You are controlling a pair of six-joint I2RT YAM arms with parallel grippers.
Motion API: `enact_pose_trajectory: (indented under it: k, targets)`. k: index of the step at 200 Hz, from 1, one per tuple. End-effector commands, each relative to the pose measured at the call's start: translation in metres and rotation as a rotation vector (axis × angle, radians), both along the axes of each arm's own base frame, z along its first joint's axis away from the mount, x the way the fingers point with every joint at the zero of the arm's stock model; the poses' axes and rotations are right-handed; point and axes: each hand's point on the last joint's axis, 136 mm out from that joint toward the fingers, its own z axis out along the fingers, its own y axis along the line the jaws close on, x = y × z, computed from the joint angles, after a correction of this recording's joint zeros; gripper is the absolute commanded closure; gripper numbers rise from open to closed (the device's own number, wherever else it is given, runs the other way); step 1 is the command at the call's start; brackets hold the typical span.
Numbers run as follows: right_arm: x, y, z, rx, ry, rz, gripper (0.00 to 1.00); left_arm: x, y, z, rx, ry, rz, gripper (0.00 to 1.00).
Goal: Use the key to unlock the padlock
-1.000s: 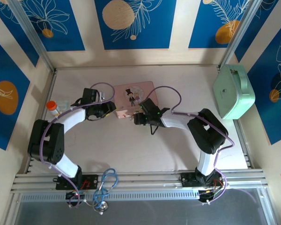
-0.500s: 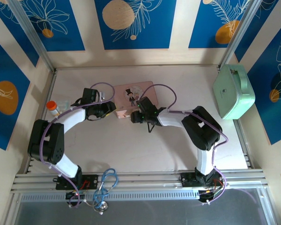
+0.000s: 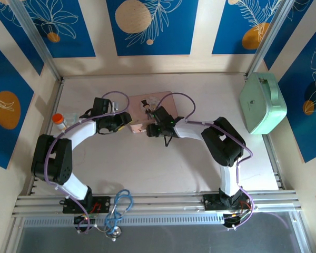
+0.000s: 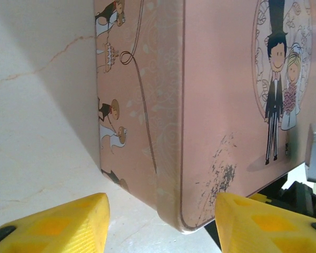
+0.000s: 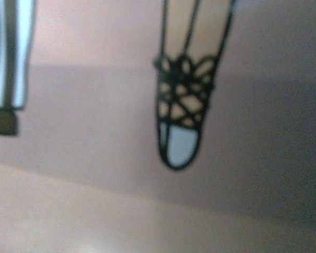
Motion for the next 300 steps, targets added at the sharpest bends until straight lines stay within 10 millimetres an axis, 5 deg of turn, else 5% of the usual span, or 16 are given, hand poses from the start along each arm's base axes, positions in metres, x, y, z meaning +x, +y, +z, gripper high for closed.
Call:
enact_pose_trajectory:
  k: [1, 64, 224, 300]
  targets:
    - [-0.013, 0.004, 0.004, 0.011, 0.016, 0.022, 0.46, 0.002, -0.007, 0.014, -0.001, -0.033, -0.021, 0.46]
    - [-0.025, -0.016, 0.035, 0.102, -0.079, -0.023, 0.4, 0.001, -0.01, -0.002, 0.018, 0.0, -0.016, 0.49]
    - [-0.012, -0.02, -0.002, 0.12, 0.006, -0.05, 0.42, -0.009, -0.004, -0.017, 0.048, 0.037, -0.005, 0.51]
    - [-0.007, -0.009, 0.0, 0.139, 0.001, -0.015, 0.43, -0.004, -0.007, -0.012, 0.048, 0.033, -0.024, 0.53]
